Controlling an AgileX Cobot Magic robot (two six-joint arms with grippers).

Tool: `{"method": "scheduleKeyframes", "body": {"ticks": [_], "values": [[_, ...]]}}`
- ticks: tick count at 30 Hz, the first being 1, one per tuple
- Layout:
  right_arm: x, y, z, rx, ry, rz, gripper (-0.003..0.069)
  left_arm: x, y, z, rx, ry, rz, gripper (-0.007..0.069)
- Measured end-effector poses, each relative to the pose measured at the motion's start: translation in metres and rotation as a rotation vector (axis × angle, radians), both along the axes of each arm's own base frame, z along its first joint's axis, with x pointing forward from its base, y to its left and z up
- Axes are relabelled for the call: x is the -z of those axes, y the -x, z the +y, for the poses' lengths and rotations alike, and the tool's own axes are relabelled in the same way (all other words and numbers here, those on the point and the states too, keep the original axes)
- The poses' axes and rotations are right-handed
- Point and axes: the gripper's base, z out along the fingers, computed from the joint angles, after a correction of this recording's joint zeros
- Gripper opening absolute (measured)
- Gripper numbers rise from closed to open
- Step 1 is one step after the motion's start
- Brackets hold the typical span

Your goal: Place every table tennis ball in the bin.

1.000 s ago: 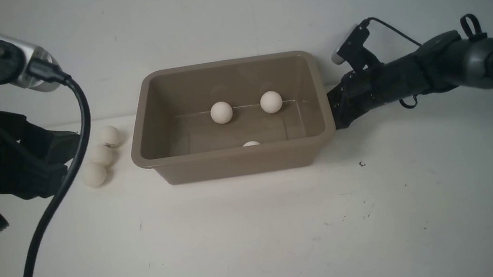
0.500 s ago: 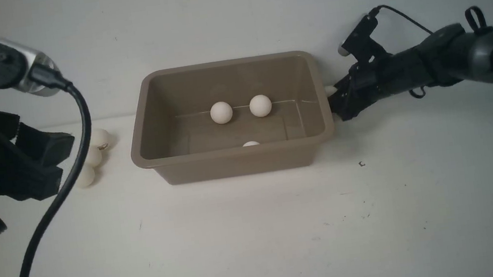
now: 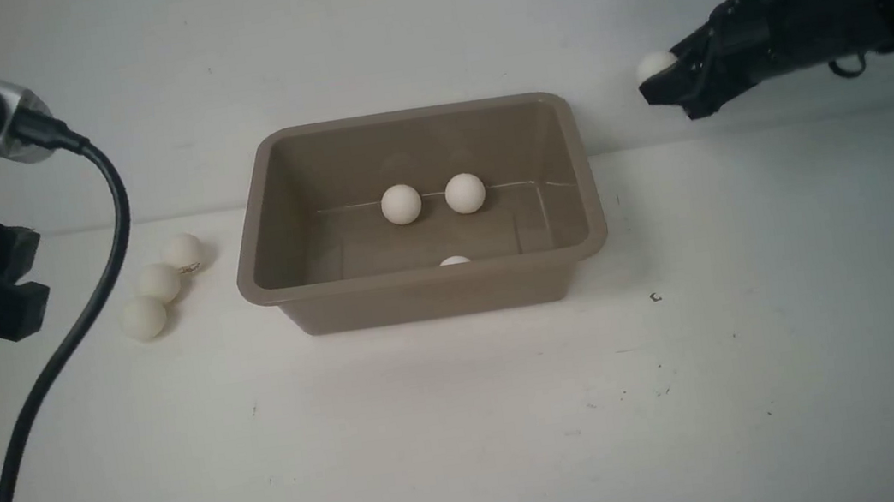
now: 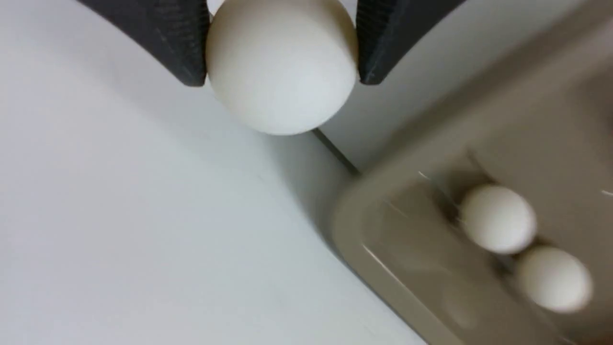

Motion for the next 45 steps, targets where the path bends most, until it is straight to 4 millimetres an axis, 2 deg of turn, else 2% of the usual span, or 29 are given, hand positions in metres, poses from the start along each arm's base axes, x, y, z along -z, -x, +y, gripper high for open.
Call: {"method": "scheduleKeyframes", "body": {"ticks": [3, 7, 10, 15, 20, 22, 24, 26, 28, 33, 36, 41, 45], "values": [[-0.021, 0.011, 0.008, -0.070, -0.020, -0.004, 0.0358, 0.001, -0.001, 0.000, -0.006, 0.004, 0.003, 0.0447], [-0.044, 0.029, 0.029, -0.204, -0.067, 0.015, 0.0358, 0.004, -0.005, -0.001, -0.009, 0.004, 0.020, 0.0447], [-0.054, 0.043, 0.057, -0.324, -0.120, 0.044, 0.0358, 0.008, -0.010, -0.002, -0.010, 0.001, 0.039, 0.0447], [-0.048, 0.044, 0.078, -0.306, -0.145, 0.086, 0.0358, 0.019, -0.021, -0.004, -0.011, -0.016, 0.085, 0.0447], [-0.022, 0.032, 0.079, -0.220, -0.163, 0.153, 0.0361, 0.027, -0.029, -0.005, -0.011, -0.024, 0.118, 0.0447], [-0.010, 0.029, 0.079, -0.206, -0.161, 0.183, 0.0398, 0.027, -0.031, -0.006, -0.006, -0.023, 0.105, 0.0447], [-0.003, 0.027, 0.080, -0.203, -0.156, 0.200, 0.0465, 0.026, -0.031, -0.006, -0.004, -0.020, 0.096, 0.0447], [-0.001, 0.027, 0.082, -0.206, -0.155, 0.204, 0.0530, 0.026, -0.032, -0.007, -0.005, -0.014, 0.089, 0.0447], [-0.001, 0.027, 0.083, -0.209, -0.160, 0.197, 0.0561, 0.025, -0.032, -0.007, -0.003, -0.011, 0.079, 0.0447], [-0.004, 0.028, 0.083, -0.217, -0.157, 0.181, 0.0538, 0.025, -0.032, -0.007, -0.003, -0.013, 0.077, 0.0447], [-0.019, 0.030, 0.081, -0.213, -0.142, 0.129, 0.0518, 0.025, -0.032, -0.005, -0.005, -0.045, 0.076, 0.0447], [-0.080, 0.039, 0.061, -0.115, -0.088, -0.049, 0.0511, 0.027, -0.032, 0.013, -0.087, -0.100, 0.108, 0.0447], [-0.130, 0.057, 0.043, 0.016, -0.027, -0.143, 0.0510, 0.025, -0.034, 0.029, -0.174, -0.063, 0.089, 0.0447]]}}
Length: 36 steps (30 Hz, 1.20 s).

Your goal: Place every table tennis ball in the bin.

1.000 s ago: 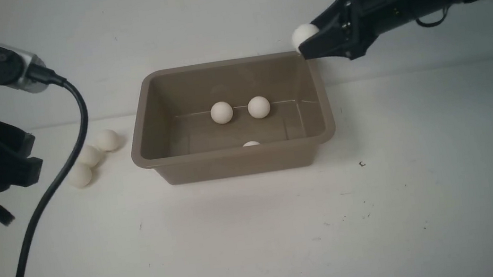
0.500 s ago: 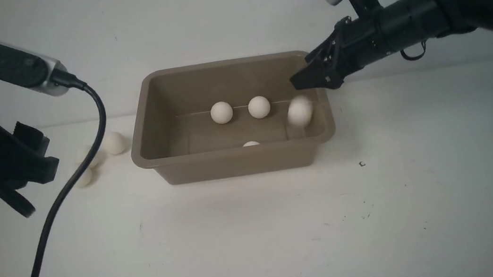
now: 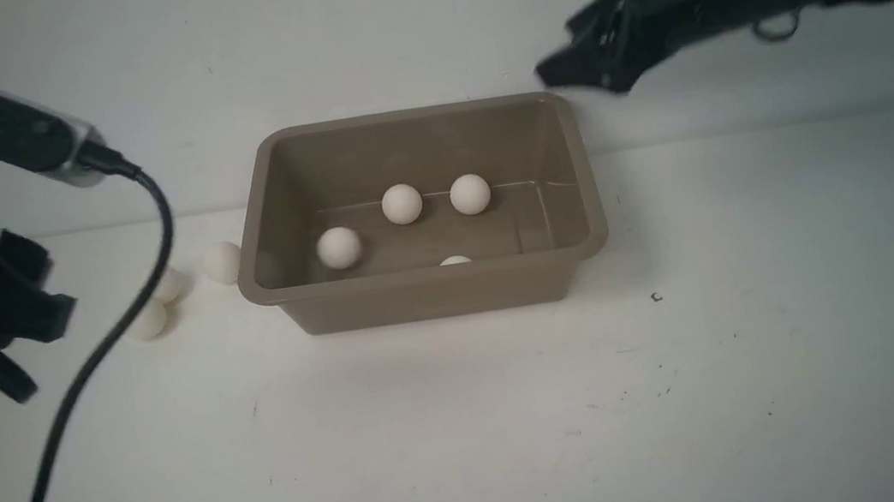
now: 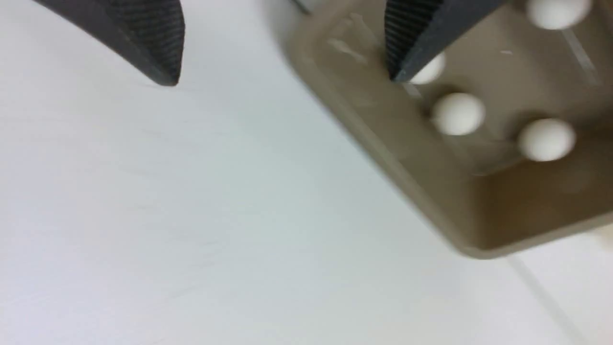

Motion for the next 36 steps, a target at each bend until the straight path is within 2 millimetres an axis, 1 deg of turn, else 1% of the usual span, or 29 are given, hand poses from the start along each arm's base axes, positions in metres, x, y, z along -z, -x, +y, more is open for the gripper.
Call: {"method": "scheduleKeyframes", "body": {"ticks": [4, 6, 8, 9, 11, 13, 17, 18, 19, 22, 25, 29, 30, 31, 33, 36], "values": [[-0.047, 0.028, -0.016, 0.140, 0.055, -0.052, 0.0510, 0.000, 0.000, 0.002, -0.009, 0.003, -0.007, 0.0447], [-0.064, 0.042, -0.022, 0.183, 0.079, -0.073, 0.0510, -0.001, -0.001, 0.002, -0.009, 0.006, -0.013, 0.0447], [-0.078, 0.056, -0.026, 0.221, 0.088, -0.070, 0.0510, -0.001, -0.001, 0.002, -0.011, 0.013, -0.021, 0.0447], [-0.089, 0.068, -0.029, 0.242, 0.085, -0.063, 0.0510, -0.002, -0.002, 0.001, -0.009, 0.016, -0.029, 0.0447], [-0.104, 0.088, -0.032, 0.256, 0.075, -0.042, 0.0510, -0.002, -0.002, 0.001, -0.009, 0.020, -0.034, 0.0447], [-0.115, 0.105, -0.033, 0.257, 0.059, -0.028, 0.0510, 0.002, -0.006, 0.001, -0.009, 0.019, -0.019, 0.0447], [-0.142, 0.146, -0.035, 0.247, 0.026, -0.023, 0.0510, 0.013, -0.016, 0.000, -0.016, 0.025, 0.022, 0.0447], [-0.148, 0.158, -0.036, 0.241, 0.025, -0.021, 0.0510, 0.016, -0.018, 0.000, -0.019, 0.029, 0.029, 0.0447], [-0.158, 0.176, -0.037, 0.234, 0.020, -0.034, 0.0510, 0.018, -0.021, -0.001, -0.024, 0.038, 0.035, 0.0447], [-0.172, 0.212, -0.039, 0.218, 0.013, -0.023, 0.0510, 0.021, -0.027, -0.002, -0.020, 0.053, 0.019, 0.0447], [-0.175, 0.236, -0.041, 0.207, 0.002, 0.008, 0.0510, 0.023, -0.030, -0.003, -0.015, 0.065, 0.011, 0.0447], [-0.166, 0.262, -0.040, 0.181, -0.024, 0.065, 0.0510, 0.030, -0.038, -0.005, -0.011, 0.076, 0.022, 0.0447], [-0.160, 0.269, -0.039, 0.173, -0.032, 0.083, 0.0510, 0.031, -0.039, -0.005, -0.008, 0.077, 0.019, 0.0447], [-0.151, 0.278, -0.039, 0.167, -0.038, 0.110, 0.0510, 0.033, -0.041, -0.005, -0.006, 0.077, 0.024, 0.0447], [-0.135, 0.290, -0.040, 0.169, -0.044, 0.135, 0.0510, 0.039, -0.046, -0.006, -0.007, 0.082, 0.037, 0.0447], [-0.113, 0.301, -0.043, 0.182, -0.039, 0.134, 0.0510, 0.050, -0.055, -0.007, -0.007, 0.089, 0.056, 0.0447]]}}
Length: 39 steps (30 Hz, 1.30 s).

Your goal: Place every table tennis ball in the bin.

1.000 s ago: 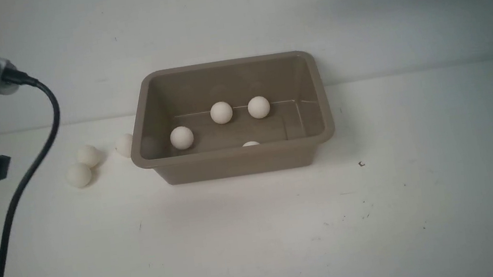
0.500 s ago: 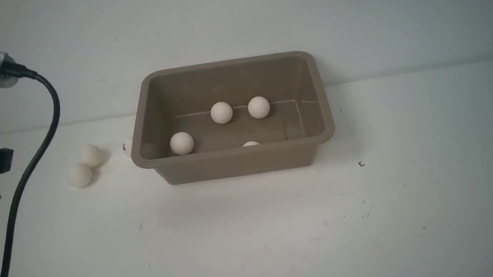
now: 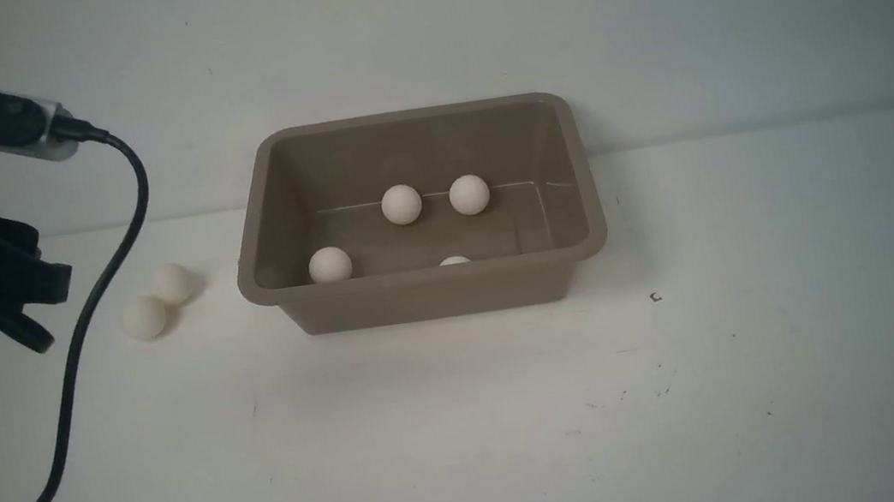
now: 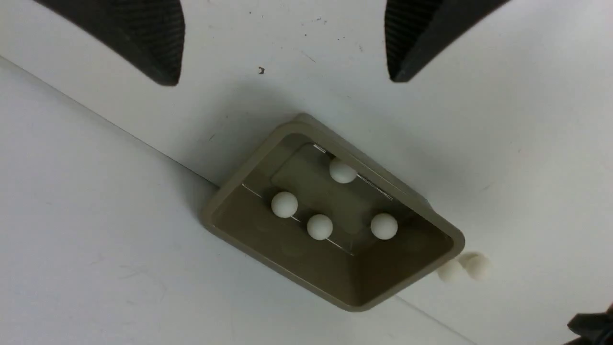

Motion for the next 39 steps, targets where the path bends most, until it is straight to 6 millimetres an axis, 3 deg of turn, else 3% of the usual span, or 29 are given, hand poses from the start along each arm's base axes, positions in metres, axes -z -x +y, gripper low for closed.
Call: {"method": "scheduleKeyframes", "body": {"ticks": [4, 9, 15, 20, 26, 32, 39], "values": [[0.037, 0.008, -0.004, 0.037, 0.015, -0.055, 0.0510, 0.011, -0.011, 0.009, -0.036, 0.027, -0.009, 0.0447], [0.065, 0.005, -0.007, 0.048, 0.050, -0.068, 0.0510, 0.016, -0.019, 0.030, -0.088, 0.032, -0.039, 0.0447], [0.070, 0.003, -0.006, 0.051, 0.041, -0.072, 0.0509, 0.018, -0.020, 0.050, -0.101, -0.016, -0.043, 0.0447], [0.069, 0.003, -0.005, 0.048, 0.020, -0.078, 0.0509, 0.027, -0.025, 0.052, -0.049, -0.069, -0.014, 0.0447], [0.068, 0.003, -0.004, 0.044, 0.000, -0.077, 0.0508, 0.042, -0.033, 0.040, -0.003, -0.033, 0.031, 0.0447], [0.068, 0.003, -0.003, 0.041, -0.011, -0.076, 0.0507, 0.056, -0.039, 0.016, 0.056, 0.064, 0.070, 0.0432], [0.068, 0.003, -0.003, 0.040, -0.012, -0.076, 0.0507, 0.061, -0.037, 0.006, 0.108, 0.133, 0.126, 0.0394]]}}
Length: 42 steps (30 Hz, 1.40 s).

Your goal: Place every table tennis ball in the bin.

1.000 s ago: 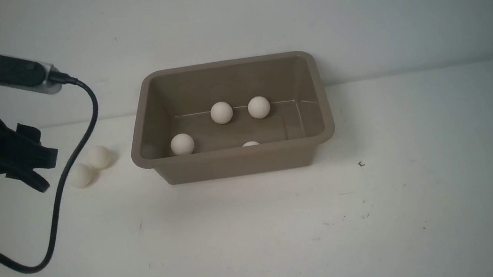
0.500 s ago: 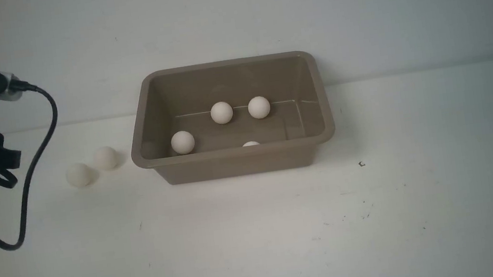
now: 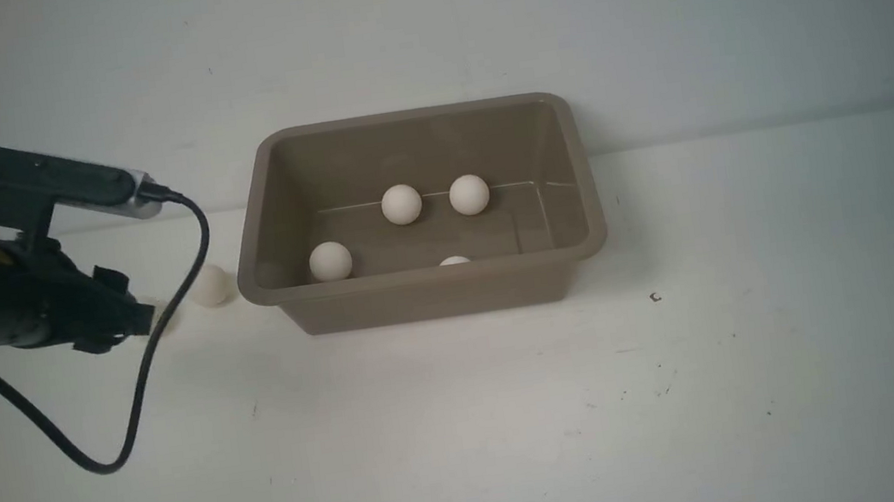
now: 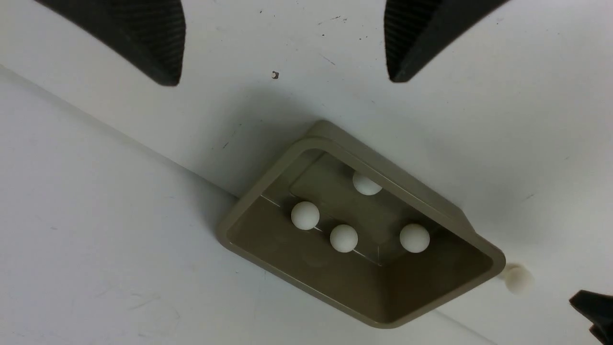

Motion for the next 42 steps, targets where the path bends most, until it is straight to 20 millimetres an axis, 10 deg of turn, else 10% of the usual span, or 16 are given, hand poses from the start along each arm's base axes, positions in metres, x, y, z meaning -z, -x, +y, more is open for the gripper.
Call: {"method": "scheduleKeyframes", "body": {"ticks": [16, 26, 42], "values": [[-0.001, 0.000, 0.001, -0.004, -0.018, 0.000, 0.0507, -0.006, 0.003, -0.010, 0.210, -0.002, 0.056, 0.0394], [-0.001, 0.001, 0.002, -0.011, -0.042, 0.006, 0.0507, -0.054, -0.028, 0.039, 0.238, -0.022, -0.023, 0.0394], [-0.001, 0.002, 0.005, -0.021, -0.076, 0.032, 0.0507, -0.012, -0.101, 0.068, 0.300, 0.038, 0.218, 0.0398]]}}
